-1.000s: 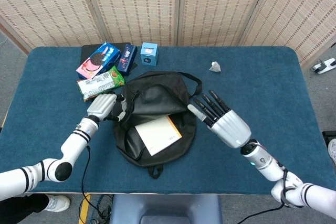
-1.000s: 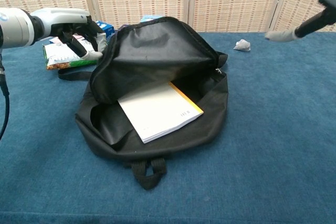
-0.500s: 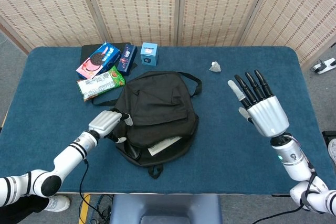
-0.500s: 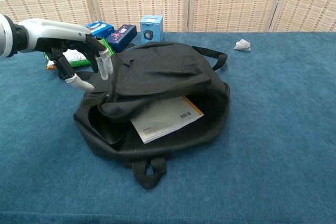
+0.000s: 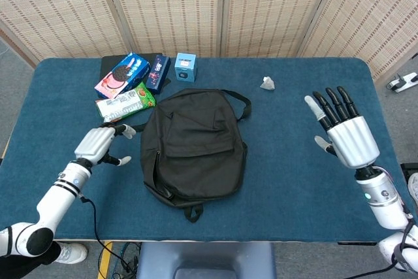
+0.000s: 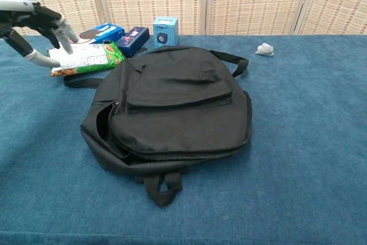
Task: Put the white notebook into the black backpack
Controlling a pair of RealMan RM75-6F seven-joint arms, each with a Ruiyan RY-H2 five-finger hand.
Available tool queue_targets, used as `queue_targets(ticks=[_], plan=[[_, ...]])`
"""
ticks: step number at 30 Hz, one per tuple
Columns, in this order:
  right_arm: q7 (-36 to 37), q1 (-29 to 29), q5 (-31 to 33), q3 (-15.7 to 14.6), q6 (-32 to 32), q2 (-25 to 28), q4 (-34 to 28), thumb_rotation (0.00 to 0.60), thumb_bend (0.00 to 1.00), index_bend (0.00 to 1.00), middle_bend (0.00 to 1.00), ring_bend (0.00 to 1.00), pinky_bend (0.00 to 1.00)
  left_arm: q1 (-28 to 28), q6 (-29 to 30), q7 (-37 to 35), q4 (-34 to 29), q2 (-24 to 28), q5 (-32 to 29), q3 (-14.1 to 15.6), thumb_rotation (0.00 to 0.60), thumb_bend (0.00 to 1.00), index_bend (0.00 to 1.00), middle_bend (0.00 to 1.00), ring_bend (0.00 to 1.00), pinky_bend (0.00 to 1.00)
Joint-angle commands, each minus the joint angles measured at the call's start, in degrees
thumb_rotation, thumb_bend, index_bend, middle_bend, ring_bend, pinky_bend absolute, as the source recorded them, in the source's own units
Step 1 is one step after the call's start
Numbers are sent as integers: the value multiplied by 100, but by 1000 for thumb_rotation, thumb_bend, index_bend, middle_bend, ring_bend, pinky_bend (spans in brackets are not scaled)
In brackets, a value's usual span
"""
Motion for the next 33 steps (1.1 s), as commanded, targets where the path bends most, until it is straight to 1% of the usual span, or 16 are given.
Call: queue_targets(ticks=[1,5,7,11,13,17,22,25,28,33], plan=[[326,-159,60,-104,-124,224,-54,600,102,53,150,9,141,332,440,-5,141,111,57,84,600,242,359,328,281,133],[714,-358,115,-205,-136,314,-30,600,186,142,232,126,268,714,1073,145,269,82,176,188,600,241,361,328,281,133],[864,-458,149,-268,-177,366,-54,600,218,195,269,166,307,921,1372,169,297,68,247,228,600,241,361,328,281,133],[912,-696,254,-364,-170,426,-134,600,272,290,313,209,350,1311,1898,126,318,59,446,285,600,241,364,328,281,133],[958,-834,357,-405,-180,474,-234,600,286,315,319,212,354,1518,2163,87,337,51,616,332,600,241,366,328,281,133],[1152,-1066,526,-484,-232,568,-409,600,321,334,325,215,354,1870,2567,74,340,75,957,454,600,241,366,328,279,133],[1182,-1390,702,-518,-100,612,-533,600,327,339,328,215,354,2320,3125,324,296,46,1289,624,600,241,362,319,273,133],[1219,-1545,766,-542,-59,641,-585,600,327,350,329,215,354,2570,3430,432,227,12,1412,672,600,241,360,314,271,133],[1264,-1677,793,-560,-17,645,-627,600,328,351,329,215,354,2791,3623,445,102,34,1520,716,600,241,359,312,267,133],[1311,-1805,752,-561,30,667,-666,600,332,351,329,215,354,3055,3739,494,-63,106,1736,834,600,241,359,307,264,131]])
